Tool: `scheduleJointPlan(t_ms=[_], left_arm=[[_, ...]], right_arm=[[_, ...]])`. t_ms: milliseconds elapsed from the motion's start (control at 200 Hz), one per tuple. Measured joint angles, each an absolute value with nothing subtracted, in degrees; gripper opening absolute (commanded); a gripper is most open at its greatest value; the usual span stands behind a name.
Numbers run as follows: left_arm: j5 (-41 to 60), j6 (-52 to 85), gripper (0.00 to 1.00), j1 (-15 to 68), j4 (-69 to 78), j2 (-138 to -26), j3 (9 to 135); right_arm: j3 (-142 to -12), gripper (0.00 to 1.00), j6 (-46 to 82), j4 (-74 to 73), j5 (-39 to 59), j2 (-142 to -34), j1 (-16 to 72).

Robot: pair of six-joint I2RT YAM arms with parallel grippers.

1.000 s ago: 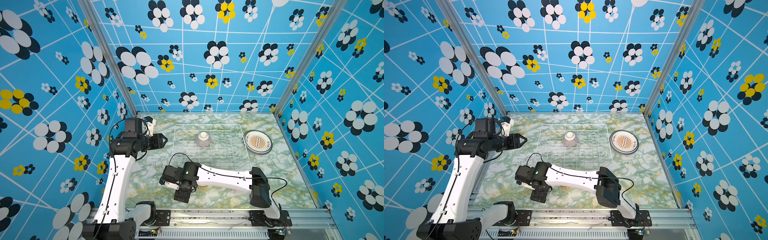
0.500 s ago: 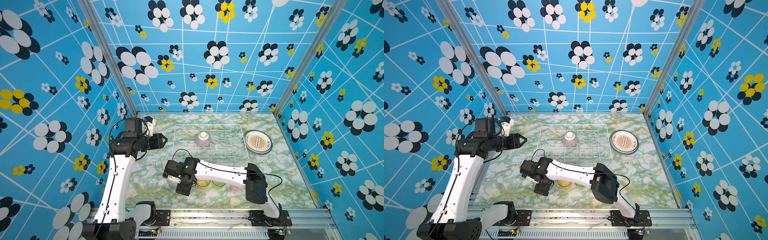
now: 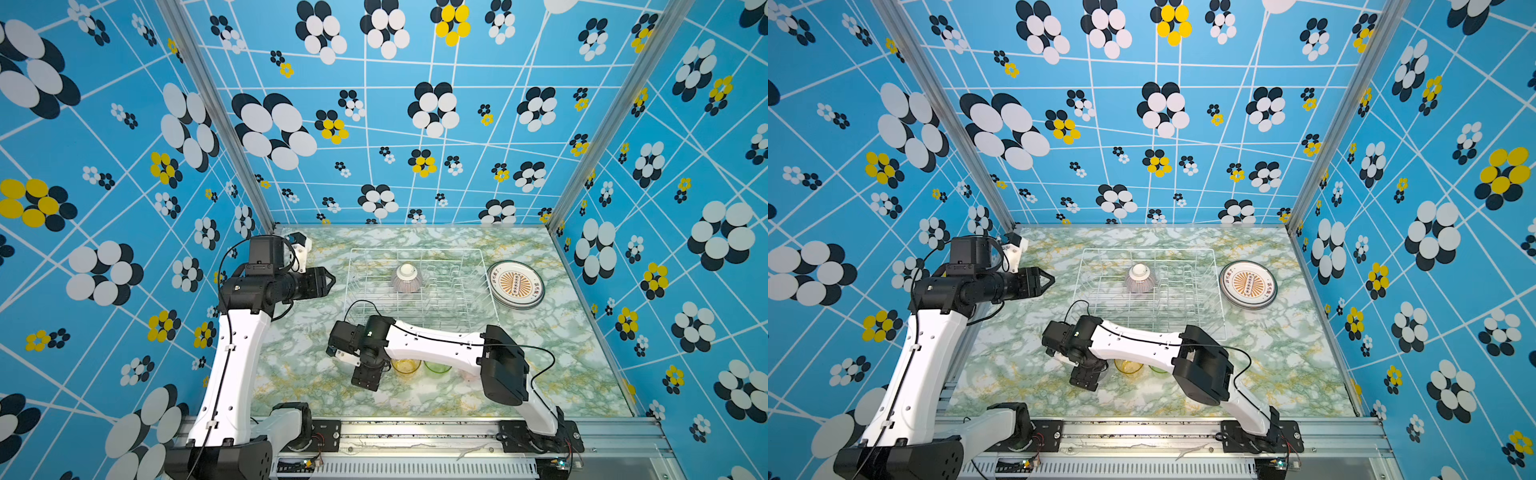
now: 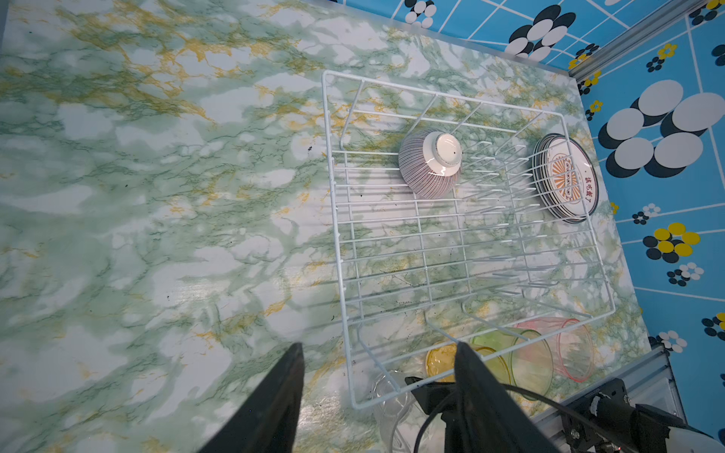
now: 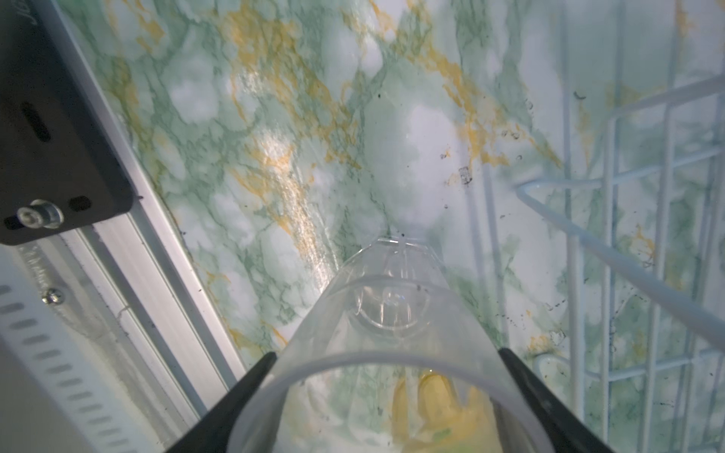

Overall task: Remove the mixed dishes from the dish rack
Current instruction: 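Set the clear glass on the table beside the amber glass and release, then move the left gripper over the purple-striped bowl while the right gripper withdraws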

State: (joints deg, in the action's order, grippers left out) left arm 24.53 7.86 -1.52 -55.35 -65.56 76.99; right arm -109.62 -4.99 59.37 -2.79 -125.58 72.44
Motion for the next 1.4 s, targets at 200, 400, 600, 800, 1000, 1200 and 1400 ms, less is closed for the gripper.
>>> scheduleJointPlan(t_ms=[200, 400, 600, 800, 1000, 1200, 1400], left_arm=[[24.67, 7.84, 0.63, -1.52, -55.37, -65.56, 76.99], [24.64, 7.84, 0.63, -1.52, -55.42, -65.56, 76.99], [24.64, 7.84, 0.64, -1.52, -55.79, -65.56, 76.95], [24.64, 7.84, 0.61, -1.52, -55.86, -65.56, 76.93], [24.88, 6.81, 0.57, -1.54, -57.25, -65.54, 76.93], [23.29, 6.48, 0.45, 2.15, -59.42, -65.95, 77.62], [13.43, 6.42, 0.39, 17.56, -61.34, -73.60, 85.56]], right_arm=[[-109.62, 0.84, -5.15, 59.37, -2.79, -125.58, 72.44], [-108.77, 0.92, -5.10, 58.81, -2.66, -125.47, 72.44], [-107.57, 0.97, -4.51, 57.36, -2.50, -122.87, 71.90], [-107.50, 0.97, -3.99, 56.51, -2.42, -116.86, 70.98], [-107.48, 0.96, -2.46, 56.55, -0.43, -108.57, 69.95], [-105.84, 0.84, 2.98, 56.12, -3.51, -95.77, 62.67], [-95.20, 0.82, 10.13, 53.30, -7.60, -84.49, 48.31]])
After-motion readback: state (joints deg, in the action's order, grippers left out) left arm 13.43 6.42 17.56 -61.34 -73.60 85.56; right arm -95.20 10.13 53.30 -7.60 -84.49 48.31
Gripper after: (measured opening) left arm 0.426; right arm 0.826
